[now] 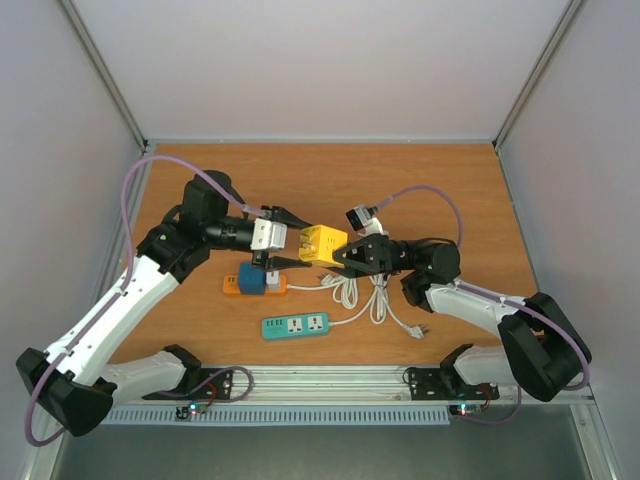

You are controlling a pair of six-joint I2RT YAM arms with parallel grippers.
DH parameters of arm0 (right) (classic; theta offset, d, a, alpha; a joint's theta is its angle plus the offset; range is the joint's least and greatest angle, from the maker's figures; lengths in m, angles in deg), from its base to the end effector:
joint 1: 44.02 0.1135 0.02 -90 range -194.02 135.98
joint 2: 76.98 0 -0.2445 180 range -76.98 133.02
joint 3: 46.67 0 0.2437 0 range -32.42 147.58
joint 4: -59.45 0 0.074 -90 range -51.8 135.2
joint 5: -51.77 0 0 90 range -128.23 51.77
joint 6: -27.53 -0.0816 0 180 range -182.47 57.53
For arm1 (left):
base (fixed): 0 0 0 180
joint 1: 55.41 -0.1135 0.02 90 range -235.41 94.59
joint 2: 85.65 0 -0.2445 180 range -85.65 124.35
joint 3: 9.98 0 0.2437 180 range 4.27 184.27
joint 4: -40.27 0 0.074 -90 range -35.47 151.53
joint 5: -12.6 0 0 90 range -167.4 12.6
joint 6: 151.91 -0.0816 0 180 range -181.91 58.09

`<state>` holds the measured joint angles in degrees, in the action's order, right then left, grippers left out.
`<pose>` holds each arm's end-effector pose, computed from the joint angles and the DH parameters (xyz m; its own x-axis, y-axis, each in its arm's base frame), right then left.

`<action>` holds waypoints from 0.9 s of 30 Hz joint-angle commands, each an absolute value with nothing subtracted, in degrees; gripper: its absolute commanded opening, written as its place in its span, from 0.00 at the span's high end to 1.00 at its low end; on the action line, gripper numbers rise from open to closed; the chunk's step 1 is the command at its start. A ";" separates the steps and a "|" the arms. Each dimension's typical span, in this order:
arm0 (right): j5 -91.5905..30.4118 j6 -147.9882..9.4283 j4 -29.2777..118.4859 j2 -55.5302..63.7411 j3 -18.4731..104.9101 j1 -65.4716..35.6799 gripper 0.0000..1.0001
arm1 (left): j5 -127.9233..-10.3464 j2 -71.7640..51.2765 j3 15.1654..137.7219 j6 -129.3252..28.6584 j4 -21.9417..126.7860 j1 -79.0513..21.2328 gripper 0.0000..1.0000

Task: Insert the plug

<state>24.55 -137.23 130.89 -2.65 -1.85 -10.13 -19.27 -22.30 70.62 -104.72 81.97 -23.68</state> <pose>0.1661 0.1990 0.3033 -0.6301 0.1084 -0.7689 -0.7466 -0.3567 0.5616 0.1759 -0.1902 0.3558 0.3773 0.1886 -0.9067 0.9253 -0.1168 0.3608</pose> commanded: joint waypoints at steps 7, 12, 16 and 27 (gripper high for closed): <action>23.13 -138.07 141.56 -0.75 1.25 -9.15 0.36 | -17.22 -23.67 67.71 -107.85 79.75 -23.71 0.96; 22.91 -137.92 140.97 0.93 2.21 -9.13 0.61 | -19.77 -24.66 64.75 -106.79 77.31 -23.78 0.64; 23.93 -126.84 122.03 -2.26 3.14 -9.43 0.83 | -26.56 -25.82 64.20 -105.80 78.41 -23.77 0.06; 3.68 -87.73 46.42 -11.44 16.19 -9.03 0.99 | -41.09 -28.01 63.29 -115.86 86.98 -23.77 0.00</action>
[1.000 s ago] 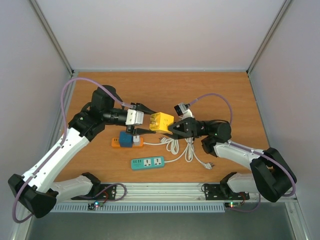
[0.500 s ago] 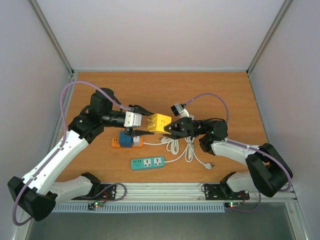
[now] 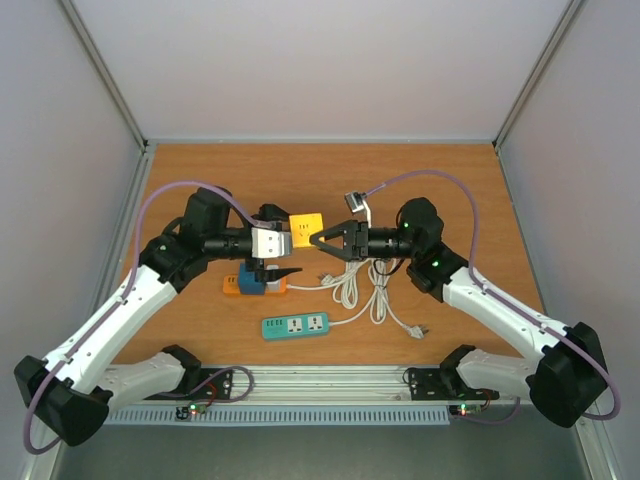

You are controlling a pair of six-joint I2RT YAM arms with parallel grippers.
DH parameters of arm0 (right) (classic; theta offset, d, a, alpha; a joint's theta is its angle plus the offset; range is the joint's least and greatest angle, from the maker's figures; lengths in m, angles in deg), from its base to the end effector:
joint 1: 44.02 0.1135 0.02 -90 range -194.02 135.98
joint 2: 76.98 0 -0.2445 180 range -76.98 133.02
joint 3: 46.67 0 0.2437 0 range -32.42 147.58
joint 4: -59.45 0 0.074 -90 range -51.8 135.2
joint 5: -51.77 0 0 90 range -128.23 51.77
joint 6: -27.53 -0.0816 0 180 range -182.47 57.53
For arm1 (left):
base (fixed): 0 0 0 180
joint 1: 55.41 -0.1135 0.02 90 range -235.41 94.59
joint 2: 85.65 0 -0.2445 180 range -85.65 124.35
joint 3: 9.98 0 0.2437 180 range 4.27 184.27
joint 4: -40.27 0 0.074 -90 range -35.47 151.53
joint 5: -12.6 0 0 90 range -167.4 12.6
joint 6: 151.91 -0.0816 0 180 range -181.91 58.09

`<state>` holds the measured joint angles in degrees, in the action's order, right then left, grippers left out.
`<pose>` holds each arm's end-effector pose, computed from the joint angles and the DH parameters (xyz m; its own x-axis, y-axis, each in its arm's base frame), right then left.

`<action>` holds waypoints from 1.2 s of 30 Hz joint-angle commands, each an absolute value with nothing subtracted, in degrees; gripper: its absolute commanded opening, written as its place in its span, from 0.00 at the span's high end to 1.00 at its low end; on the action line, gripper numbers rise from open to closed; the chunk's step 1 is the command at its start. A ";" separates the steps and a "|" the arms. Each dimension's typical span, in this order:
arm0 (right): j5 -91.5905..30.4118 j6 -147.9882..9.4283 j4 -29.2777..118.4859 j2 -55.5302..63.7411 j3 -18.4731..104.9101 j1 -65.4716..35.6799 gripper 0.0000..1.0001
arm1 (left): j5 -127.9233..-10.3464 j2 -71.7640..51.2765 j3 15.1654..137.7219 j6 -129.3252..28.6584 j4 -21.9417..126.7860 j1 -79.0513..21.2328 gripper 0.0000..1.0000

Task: Insert the plug

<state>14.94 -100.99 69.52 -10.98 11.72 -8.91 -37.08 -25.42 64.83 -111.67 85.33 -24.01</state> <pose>0.1955 0.2173 0.3099 -0.5947 0.0383 -0.8031 -0.8034 0.0084 0.5953 0.1875 -0.1763 0.3180 0.3869 0.4457 -0.8073 0.8946 0.0310 0.4458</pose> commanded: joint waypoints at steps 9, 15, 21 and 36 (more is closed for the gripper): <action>-7.75 -82.25 29.21 -10.73 24.28 -3.91 0.99 | -42.50 -28.84 61.68 -115.11 82.74 -23.77 0.00; -14.07 -83.35 27.60 -9.67 26.60 0.43 0.99 | -41.42 -27.09 59.73 -114.07 81.65 -23.66 0.00; -20.30 -84.05 25.98 -6.48 29.47 5.90 0.99 | -43.12 -24.95 58.38 -113.52 80.10 -23.60 0.12; -28.52 -92.70 38.72 -5.81 23.40 9.62 0.36 | -45.01 -29.88 49.81 -101.57 65.03 -23.67 0.91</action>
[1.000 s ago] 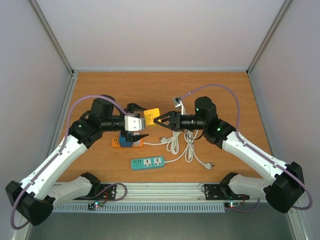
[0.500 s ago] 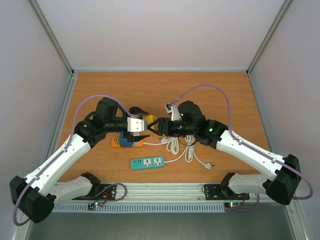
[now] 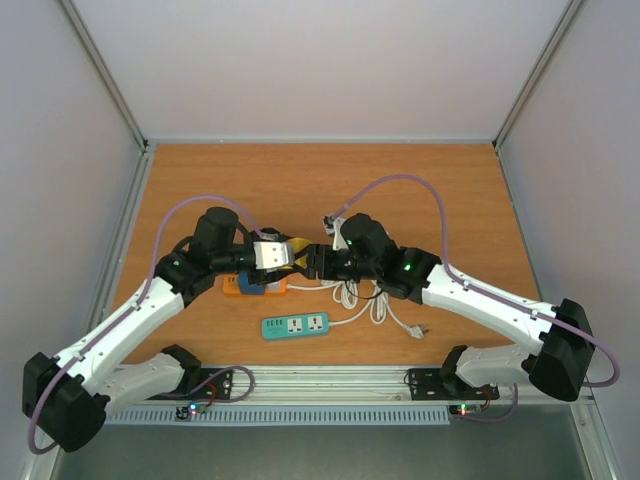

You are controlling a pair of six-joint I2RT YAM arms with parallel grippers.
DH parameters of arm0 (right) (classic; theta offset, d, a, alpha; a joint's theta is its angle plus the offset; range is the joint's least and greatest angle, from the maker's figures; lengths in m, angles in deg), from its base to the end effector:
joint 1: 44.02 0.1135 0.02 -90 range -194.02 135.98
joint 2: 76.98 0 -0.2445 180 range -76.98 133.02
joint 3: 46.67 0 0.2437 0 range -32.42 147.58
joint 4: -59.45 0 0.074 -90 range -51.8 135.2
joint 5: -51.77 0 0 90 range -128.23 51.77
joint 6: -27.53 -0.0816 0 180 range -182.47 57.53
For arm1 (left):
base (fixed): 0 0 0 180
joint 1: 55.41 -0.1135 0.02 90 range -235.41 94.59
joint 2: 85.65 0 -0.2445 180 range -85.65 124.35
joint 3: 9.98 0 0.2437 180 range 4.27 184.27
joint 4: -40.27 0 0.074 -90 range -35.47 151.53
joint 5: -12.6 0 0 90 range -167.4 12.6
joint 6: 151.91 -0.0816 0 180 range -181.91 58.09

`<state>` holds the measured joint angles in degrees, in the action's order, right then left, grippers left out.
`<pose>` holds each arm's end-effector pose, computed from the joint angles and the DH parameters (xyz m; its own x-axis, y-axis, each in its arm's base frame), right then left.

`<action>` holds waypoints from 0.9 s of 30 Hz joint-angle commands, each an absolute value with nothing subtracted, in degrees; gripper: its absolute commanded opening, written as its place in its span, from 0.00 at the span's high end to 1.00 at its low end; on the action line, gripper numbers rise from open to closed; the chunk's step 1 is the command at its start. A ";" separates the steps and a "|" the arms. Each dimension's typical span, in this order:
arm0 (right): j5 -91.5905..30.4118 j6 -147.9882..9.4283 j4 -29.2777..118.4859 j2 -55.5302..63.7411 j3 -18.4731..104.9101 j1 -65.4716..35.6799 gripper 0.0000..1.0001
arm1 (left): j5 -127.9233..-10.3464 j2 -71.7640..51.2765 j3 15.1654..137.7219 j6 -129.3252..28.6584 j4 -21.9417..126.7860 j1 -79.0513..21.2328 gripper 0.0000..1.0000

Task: Insert the plug

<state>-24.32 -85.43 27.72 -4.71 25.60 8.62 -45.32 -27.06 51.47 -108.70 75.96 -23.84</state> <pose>0.1783 0.2659 0.2658 -0.6432 -0.2185 -0.7338 -0.7002 0.5558 0.4482 0.1956 -0.1711 0.2567 0.2842 0.5502 -0.7852 0.9007 0.1274 0.4153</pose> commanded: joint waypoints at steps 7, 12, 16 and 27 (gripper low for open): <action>-28.54 -94.74 46.96 -5.67 20.22 10.12 0.30 | -40.76 -30.49 49.62 -94.35 64.40 -23.68 0.91; -26.31 -95.39 49.45 -3.48 19.73 10.38 0.25 | -40.15 -31.48 49.00 -92.41 63.07 -23.68 0.92; -27.86 -96.18 49.91 -4.58 18.68 10.55 0.42 | -41.01 -32.39 48.50 -91.13 62.13 -23.68 0.92; -38.05 -92.22 26.95 -11.04 21.82 10.54 0.98 | -48.03 -27.25 50.53 -118.25 95.20 -24.49 0.00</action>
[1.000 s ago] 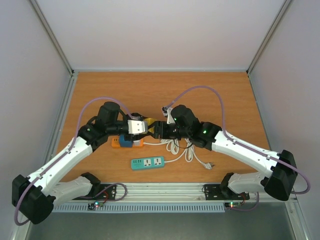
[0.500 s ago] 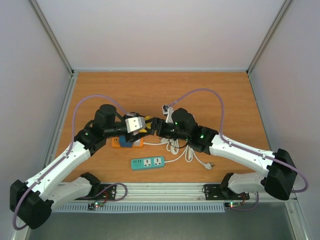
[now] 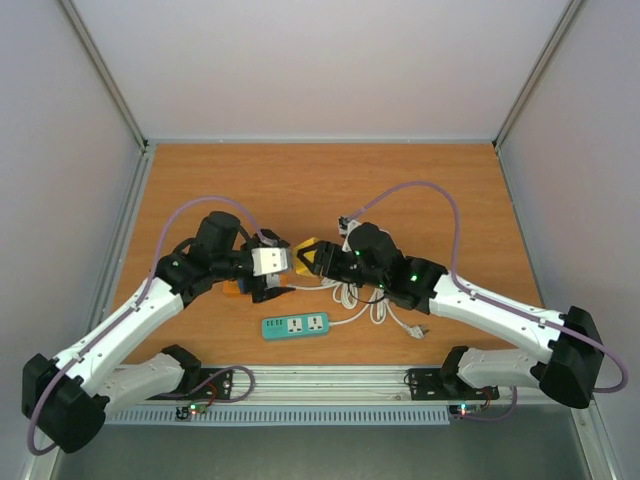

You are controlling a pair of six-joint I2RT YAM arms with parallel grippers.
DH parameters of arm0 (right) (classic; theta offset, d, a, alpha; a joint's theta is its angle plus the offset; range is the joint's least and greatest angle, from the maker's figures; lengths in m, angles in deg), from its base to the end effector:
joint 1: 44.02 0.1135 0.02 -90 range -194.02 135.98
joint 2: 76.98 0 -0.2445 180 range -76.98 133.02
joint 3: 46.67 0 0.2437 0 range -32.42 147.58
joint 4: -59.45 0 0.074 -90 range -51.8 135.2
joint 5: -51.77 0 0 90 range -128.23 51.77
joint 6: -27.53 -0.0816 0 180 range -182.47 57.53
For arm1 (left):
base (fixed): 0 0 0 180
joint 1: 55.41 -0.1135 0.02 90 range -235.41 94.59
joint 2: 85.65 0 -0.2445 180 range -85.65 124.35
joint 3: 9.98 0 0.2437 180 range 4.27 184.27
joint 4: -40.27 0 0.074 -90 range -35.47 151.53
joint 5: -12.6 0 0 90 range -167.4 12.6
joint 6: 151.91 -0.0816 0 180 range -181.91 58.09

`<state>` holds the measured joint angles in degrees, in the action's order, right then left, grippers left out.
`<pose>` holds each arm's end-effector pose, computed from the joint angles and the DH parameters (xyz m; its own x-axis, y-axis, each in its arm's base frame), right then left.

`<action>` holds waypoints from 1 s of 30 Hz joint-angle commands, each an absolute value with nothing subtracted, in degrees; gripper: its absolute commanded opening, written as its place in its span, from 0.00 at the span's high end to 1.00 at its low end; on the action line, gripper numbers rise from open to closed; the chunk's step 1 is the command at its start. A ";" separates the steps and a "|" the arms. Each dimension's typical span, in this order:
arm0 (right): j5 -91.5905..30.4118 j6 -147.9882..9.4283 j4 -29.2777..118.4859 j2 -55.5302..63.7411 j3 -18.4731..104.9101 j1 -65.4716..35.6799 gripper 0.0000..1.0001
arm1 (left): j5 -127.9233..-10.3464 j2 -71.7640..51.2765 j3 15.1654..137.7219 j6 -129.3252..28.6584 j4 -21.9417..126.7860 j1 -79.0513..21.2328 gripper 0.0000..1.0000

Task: Insert the plug

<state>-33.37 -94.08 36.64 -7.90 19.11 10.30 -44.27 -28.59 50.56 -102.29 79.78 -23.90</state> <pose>0.1784 0.2603 0.2595 -0.6661 -0.0322 -0.7452 -0.5925 0.6297 0.5024 0.1859 -0.1663 0.2498 0.1457 0.5471 -0.8243 0.9453 0.1687 0.2790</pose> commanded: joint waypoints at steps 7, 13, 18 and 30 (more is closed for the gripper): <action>-40.16 -91.66 16.42 -10.20 22.85 13.15 0.99 | -51.13 -31.37 45.89 -123.77 98.59 -28.38 0.00; -45.38 -94.44 10.56 -5.86 25.78 20.60 0.99 | -51.72 -31.81 46.64 -120.93 95.14 -35.78 0.00; -48.85 -97.53 7.87 -1.04 28.62 26.27 0.99 | -50.22 -30.65 47.60 -122.76 96.37 -40.27 0.00; -55.68 -105.80 -1.05 15.83 39.81 33.14 0.99 | -49.55 -30.20 46.76 -126.28 97.18 -42.84 0.00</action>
